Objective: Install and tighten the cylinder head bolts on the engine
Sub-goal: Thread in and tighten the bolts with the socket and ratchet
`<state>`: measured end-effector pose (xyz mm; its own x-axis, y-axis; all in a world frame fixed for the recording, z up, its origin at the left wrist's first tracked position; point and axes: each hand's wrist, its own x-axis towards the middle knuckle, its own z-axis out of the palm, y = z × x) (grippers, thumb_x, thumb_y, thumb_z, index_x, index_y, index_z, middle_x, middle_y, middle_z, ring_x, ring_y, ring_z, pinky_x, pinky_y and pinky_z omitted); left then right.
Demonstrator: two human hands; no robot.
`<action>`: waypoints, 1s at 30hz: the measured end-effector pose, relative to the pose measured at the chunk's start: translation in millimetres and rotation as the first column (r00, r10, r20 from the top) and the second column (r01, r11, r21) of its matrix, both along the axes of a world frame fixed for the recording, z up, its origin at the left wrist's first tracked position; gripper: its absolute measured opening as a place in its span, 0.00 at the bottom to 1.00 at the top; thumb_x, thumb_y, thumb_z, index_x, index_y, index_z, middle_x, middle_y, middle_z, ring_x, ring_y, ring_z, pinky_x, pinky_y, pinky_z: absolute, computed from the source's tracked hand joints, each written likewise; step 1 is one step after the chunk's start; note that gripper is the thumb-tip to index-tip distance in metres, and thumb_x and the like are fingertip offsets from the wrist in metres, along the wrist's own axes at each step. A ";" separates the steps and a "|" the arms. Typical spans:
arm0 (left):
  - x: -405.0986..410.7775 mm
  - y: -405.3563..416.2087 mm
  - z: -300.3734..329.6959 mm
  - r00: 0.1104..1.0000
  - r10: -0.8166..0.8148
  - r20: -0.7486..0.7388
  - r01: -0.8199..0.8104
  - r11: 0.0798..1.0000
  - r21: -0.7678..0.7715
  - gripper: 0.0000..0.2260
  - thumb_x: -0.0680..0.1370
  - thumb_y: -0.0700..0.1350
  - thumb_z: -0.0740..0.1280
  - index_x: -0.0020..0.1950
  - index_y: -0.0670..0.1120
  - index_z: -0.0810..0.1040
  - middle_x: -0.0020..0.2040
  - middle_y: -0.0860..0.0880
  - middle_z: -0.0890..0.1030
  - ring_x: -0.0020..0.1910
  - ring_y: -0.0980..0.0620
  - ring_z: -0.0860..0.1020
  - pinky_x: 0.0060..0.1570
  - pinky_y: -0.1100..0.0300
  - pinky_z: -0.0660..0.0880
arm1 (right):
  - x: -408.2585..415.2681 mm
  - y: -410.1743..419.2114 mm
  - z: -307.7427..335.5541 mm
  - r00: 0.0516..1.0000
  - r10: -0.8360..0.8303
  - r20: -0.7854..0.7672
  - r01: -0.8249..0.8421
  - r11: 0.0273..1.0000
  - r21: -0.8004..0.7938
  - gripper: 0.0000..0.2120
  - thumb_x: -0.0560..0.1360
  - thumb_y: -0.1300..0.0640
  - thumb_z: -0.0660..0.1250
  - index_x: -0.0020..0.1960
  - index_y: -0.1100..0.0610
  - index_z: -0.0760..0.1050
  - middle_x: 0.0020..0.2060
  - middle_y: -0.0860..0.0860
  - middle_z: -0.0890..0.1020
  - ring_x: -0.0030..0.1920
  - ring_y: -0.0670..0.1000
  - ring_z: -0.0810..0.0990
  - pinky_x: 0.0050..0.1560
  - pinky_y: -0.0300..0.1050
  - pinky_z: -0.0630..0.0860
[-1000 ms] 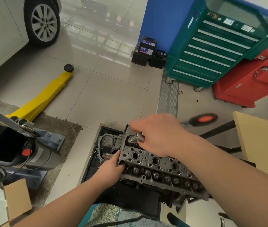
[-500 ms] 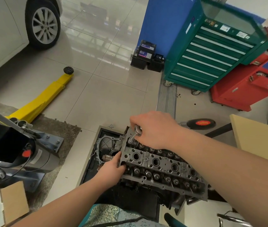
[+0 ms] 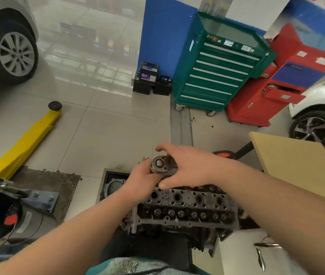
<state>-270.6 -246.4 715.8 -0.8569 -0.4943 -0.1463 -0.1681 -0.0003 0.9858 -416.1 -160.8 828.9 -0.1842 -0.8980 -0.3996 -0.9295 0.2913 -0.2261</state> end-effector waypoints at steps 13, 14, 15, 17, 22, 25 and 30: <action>-3.3 -1.0 43.1 0.979 0.087 -0.184 -0.138 0.948 -0.287 0.18 0.79 0.72 0.59 0.55 0.61 0.78 0.48 0.58 0.83 0.47 0.57 0.81 0.44 0.55 0.77 | -60.0 63.0 -19.6 0.874 -0.052 -0.484 -0.055 0.977 -0.205 0.23 0.76 0.26 0.51 0.39 0.45 0.63 0.30 0.42 0.72 0.32 0.48 0.71 0.28 0.43 0.54; -11.6 5.0 50.7 0.978 0.132 -0.161 -0.183 0.913 -0.364 0.20 0.80 0.72 0.56 0.51 0.60 0.79 0.45 0.57 0.83 0.44 0.57 0.81 0.41 0.53 0.78 | -58.4 62.7 -20.9 0.864 -0.070 -0.499 -0.040 0.977 -0.208 0.21 0.77 0.29 0.55 0.39 0.45 0.63 0.31 0.43 0.72 0.33 0.50 0.71 0.29 0.44 0.54; -18.5 11.1 56.9 0.971 0.196 -0.137 -0.236 0.884 -0.403 0.23 0.81 0.71 0.55 0.47 0.56 0.80 0.42 0.55 0.83 0.41 0.56 0.80 0.40 0.48 0.78 | -56.0 63.1 -21.7 0.852 -0.097 -0.514 -0.017 0.977 -0.213 0.19 0.78 0.31 0.59 0.40 0.45 0.64 0.31 0.43 0.72 0.34 0.51 0.71 0.29 0.44 0.54; -29.0 19.7 63.0 0.926 0.358 -0.122 -0.378 0.867 -0.326 0.26 0.81 0.68 0.57 0.40 0.49 0.80 0.36 0.49 0.82 0.37 0.50 0.79 0.41 0.41 0.79 | -48.2 64.9 -21.1 0.841 -0.174 -0.512 0.064 0.972 -0.225 0.15 0.79 0.37 0.61 0.40 0.45 0.66 0.32 0.42 0.72 0.35 0.51 0.74 0.30 0.44 0.56; -35.8 9.7 59.2 0.875 0.475 -0.087 -0.483 0.858 -0.175 0.32 0.77 0.71 0.65 0.32 0.43 0.77 0.30 0.43 0.78 0.34 0.40 0.79 0.39 0.42 0.80 | -6.7 72.0 -23.6 0.767 -0.439 -0.469 0.348 0.898 -0.271 0.11 0.78 0.45 0.61 0.40 0.47 0.74 0.30 0.45 0.73 0.31 0.50 0.73 0.30 0.44 0.66; -32.5 0.1 59.1 0.936 0.345 -0.075 -0.353 0.919 -0.174 0.32 0.73 0.72 0.70 0.32 0.43 0.78 0.28 0.45 0.79 0.31 0.41 0.80 0.35 0.47 0.82 | 30.3 89.1 -27.2 0.721 -0.533 -0.443 0.435 0.846 -0.309 0.10 0.77 0.42 0.62 0.43 0.46 0.74 0.30 0.44 0.72 0.33 0.51 0.75 0.32 0.45 0.72; -29.2 -14.7 61.4 0.988 0.140 -0.067 -0.149 0.976 -0.157 0.30 0.69 0.70 0.76 0.32 0.42 0.79 0.26 0.44 0.80 0.23 0.50 0.75 0.27 0.62 0.74 | 82.5 106.0 -28.6 0.714 -0.607 -0.350 0.501 0.791 -0.351 0.12 0.77 0.39 0.59 0.44 0.46 0.67 0.29 0.44 0.71 0.28 0.49 0.72 0.27 0.43 0.66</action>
<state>-299.7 -261.1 777.2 -0.7790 -0.6270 -0.0088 -0.1232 0.1392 0.9826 -333.7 -54.8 800.3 -0.7771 -0.6286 0.0323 -0.6280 0.7778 0.0264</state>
